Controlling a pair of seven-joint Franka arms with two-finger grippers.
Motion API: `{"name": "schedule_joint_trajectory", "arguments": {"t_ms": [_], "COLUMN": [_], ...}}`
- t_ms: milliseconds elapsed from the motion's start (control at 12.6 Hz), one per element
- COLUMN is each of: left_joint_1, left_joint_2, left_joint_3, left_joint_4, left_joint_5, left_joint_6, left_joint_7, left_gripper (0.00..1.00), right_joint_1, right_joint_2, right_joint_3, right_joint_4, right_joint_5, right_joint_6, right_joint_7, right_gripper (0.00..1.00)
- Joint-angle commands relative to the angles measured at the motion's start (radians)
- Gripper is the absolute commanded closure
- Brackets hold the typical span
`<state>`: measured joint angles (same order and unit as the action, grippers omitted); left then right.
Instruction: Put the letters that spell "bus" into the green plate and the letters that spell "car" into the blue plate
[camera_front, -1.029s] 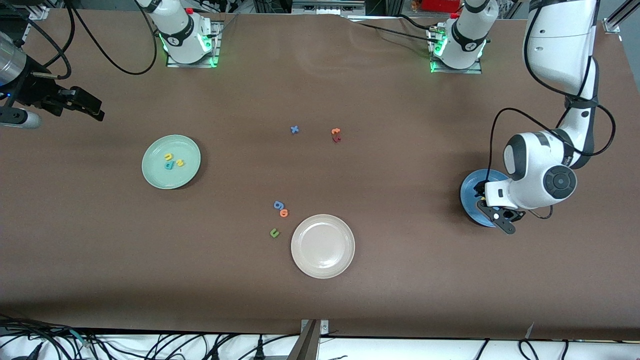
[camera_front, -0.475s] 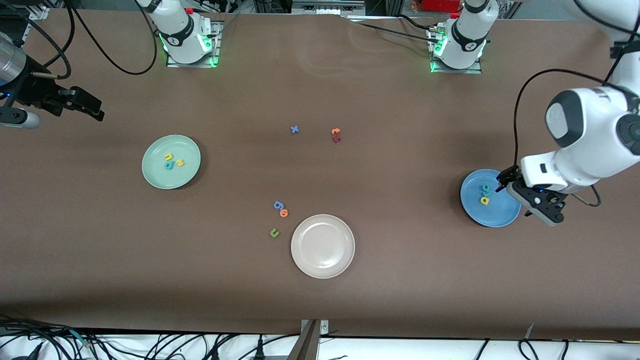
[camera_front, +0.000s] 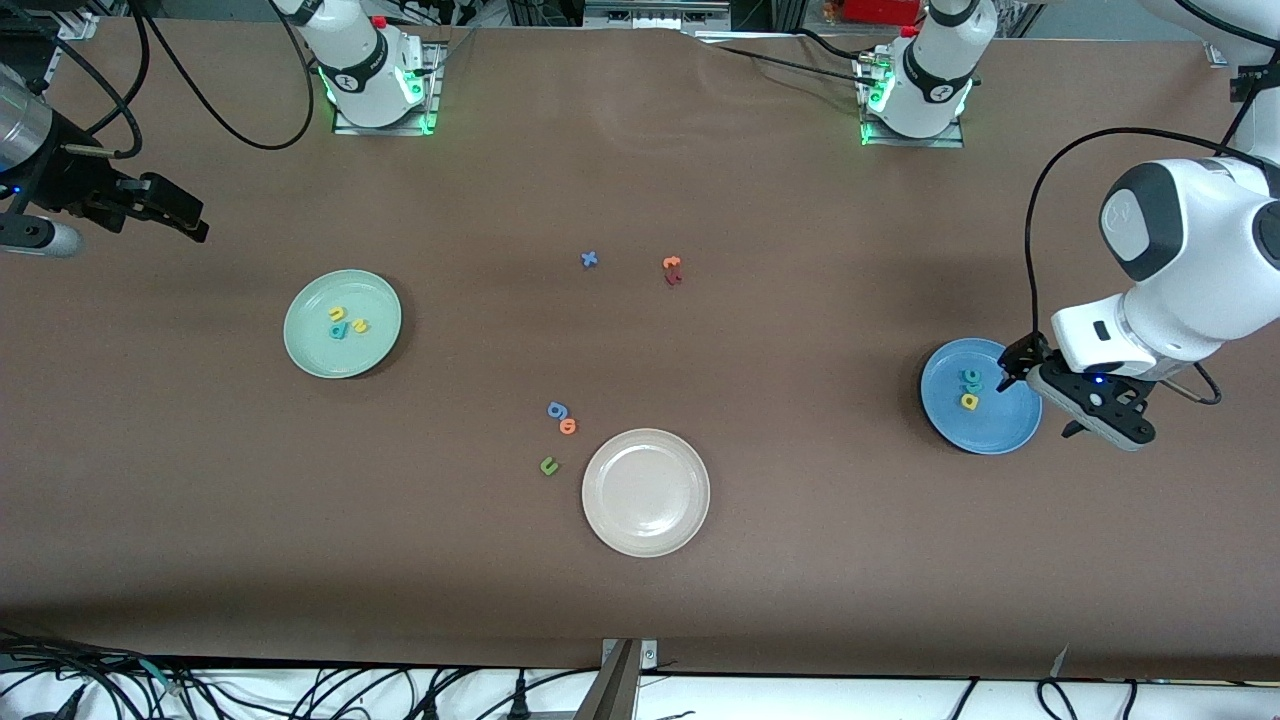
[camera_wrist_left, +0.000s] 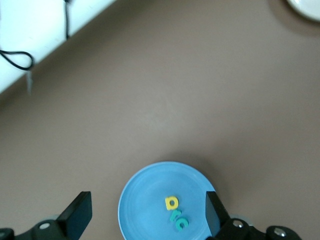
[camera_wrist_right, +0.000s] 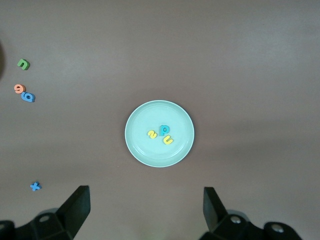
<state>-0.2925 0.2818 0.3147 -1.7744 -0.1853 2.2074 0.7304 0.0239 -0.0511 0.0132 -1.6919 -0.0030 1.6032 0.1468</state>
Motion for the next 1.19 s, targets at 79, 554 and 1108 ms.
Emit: {"name": "schedule_joint_trajectory", "arguments": {"t_ms": [79, 554, 1108], "left_joint_1": [0.001, 0.010, 0.056], "left_joint_2": [-0.036, -0.067, -0.078], "left_joint_3": [-0.003, 0.003, -0.066], "left_joint_4": [0.049, 0.052, 0.188], "left_joint_5": [-0.034, 0.006, 0.038], "left_joint_6": [-0.051, -0.219, -0.287], "left_joint_7": [-0.399, -0.788, -0.790], "left_gripper": [0.00, 0.00, 0.00], "right_joint_1": [0.005, 0.005, 0.004], "right_joint_2": [-0.004, -0.004, -0.004], "right_joint_3": [-0.007, -0.007, -0.007], "right_joint_4": [0.003, 0.003, 0.003], "right_joint_5": [0.014, 0.014, 0.014], "right_joint_6": [0.000, 0.000, 0.000], "right_joint_7": [-0.006, -0.007, -0.007], "right_gripper": [0.00, 0.00, 0.00]}}
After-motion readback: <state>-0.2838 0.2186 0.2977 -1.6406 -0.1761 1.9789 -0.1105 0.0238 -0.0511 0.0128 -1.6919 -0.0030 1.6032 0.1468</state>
